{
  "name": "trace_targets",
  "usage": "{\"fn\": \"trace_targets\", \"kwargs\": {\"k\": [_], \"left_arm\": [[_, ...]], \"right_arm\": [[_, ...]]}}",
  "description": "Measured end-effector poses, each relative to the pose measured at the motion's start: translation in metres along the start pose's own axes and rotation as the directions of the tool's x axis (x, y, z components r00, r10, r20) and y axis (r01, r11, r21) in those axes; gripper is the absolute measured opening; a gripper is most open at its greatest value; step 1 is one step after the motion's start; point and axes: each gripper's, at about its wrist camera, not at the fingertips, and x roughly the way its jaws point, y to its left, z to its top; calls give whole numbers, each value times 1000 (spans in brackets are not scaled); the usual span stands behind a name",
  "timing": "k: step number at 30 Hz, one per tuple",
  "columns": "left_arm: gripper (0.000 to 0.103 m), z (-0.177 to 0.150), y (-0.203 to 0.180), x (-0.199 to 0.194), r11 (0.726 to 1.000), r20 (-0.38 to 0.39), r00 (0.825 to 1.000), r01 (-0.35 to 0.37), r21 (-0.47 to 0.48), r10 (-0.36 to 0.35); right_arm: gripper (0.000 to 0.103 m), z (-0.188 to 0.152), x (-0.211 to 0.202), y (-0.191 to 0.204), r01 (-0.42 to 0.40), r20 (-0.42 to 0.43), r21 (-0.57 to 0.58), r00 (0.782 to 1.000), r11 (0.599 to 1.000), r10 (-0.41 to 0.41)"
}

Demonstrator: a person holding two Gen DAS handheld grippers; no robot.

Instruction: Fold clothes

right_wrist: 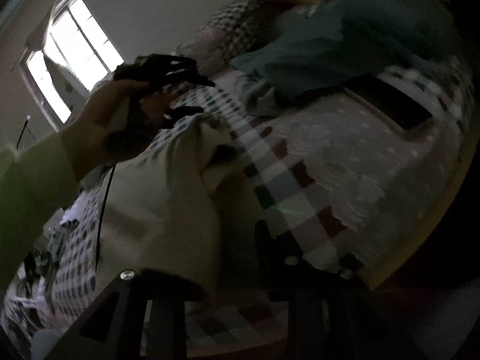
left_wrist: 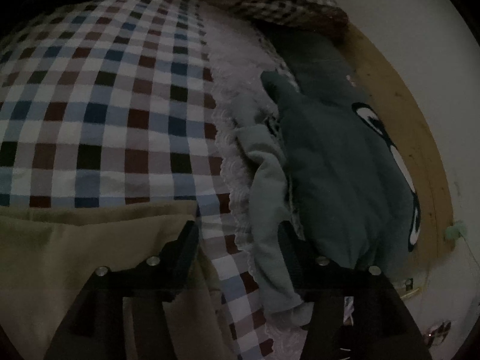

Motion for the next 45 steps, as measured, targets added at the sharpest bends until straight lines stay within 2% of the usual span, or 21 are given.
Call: {"fn": "trace_targets", "kwargs": {"k": [3, 5, 8, 10, 14, 17, 20, 21, 22, 24, 26, 30, 33, 36, 40, 42, 44, 45], "left_arm": [[60, 6, 7, -22, 998, 40, 999, -11, 59, 9], [60, 11, 12, -37, 995, 68, 998, -21, 98, 15], [61, 14, 32, -70, 986, 126, 991, -68, 155, 49], [61, 14, 54, -93, 977, 164, 982, -118, 177, 89], [61, 11, 107, -133, 964, 217, 963, -202, 172, 163], [61, 5, 147, -146, 967, 216, 959, -217, 131, 185], [61, -5, 178, -151, 978, 198, 967, -181, 103, 158], [61, -9, 183, -151, 981, 191, 971, -163, 103, 141], [61, -12, 188, -150, 984, 184, 975, -145, 103, 124], [61, -18, 195, -148, 987, 169, 981, -119, 108, 100], [61, -22, 199, -145, 988, 146, 987, -88, 127, 69], [61, -28, 204, -143, 989, 124, 992, -35, 141, 17], [61, -28, 209, -140, 991, 113, 993, 9, 132, -24], [61, -27, 213, -136, 992, 102, 993, 54, 115, -66], [60, -25, 216, -132, 990, 86, 991, 96, 104, -105], [49, -24, 215, -130, 989, 75, 991, 103, 105, -111], [44, -24, 213, -129, 989, 74, 991, 105, 104, -113], [39, -23, 212, -129, 989, 78, 991, 105, 101, -113]], "right_arm": [[29, 4, -3, -14, 14, 0, 62, 1000, 998, -14], [29, 6, -7, -23, 66, 1, 82, 998, 994, -66], [29, 11, -10, -39, 156, -10, 118, 988, 981, -156], [29, 17, -14, -49, 183, -10, 134, 983, 974, -183], [29, 35, -21, -53, 186, 27, 116, 981, 976, -190], [29, 60, -19, -40, 111, 40, 41, 993, 993, -112], [29, 92, -10, -18, 33, 29, -92, 999, 995, -31], [32, 104, -4, -9, 2, 13, -132, 1000, 991, 0], [43, 115, 4, 0, -31, -6, -161, 1000, 987, 31], [47, 136, 20, 18, -98, -49, -215, 995, 972, 90], [47, 157, 44, 34, -167, -116, -238, 983, 957, 143], [48, 189, 110, 64, -270, -257, -251, 944, 929, 205], [48, 201, 161, 78, -286, -338, -250, 921, 925, 193], [48, 203, 206, 83, -272, -417, -265, 898, 925, 144], [48, 197, 242, 81, -212, -456, -322, 889, 923, 45], [48, 195, 250, 78, -207, -460, -324, 887, 923, 37], [43, 195, 252, 78, -218, -457, -325, 888, 920, 49], [29, 195, 252, 78, -222, -453, -332, 890, 917, 52]]}}
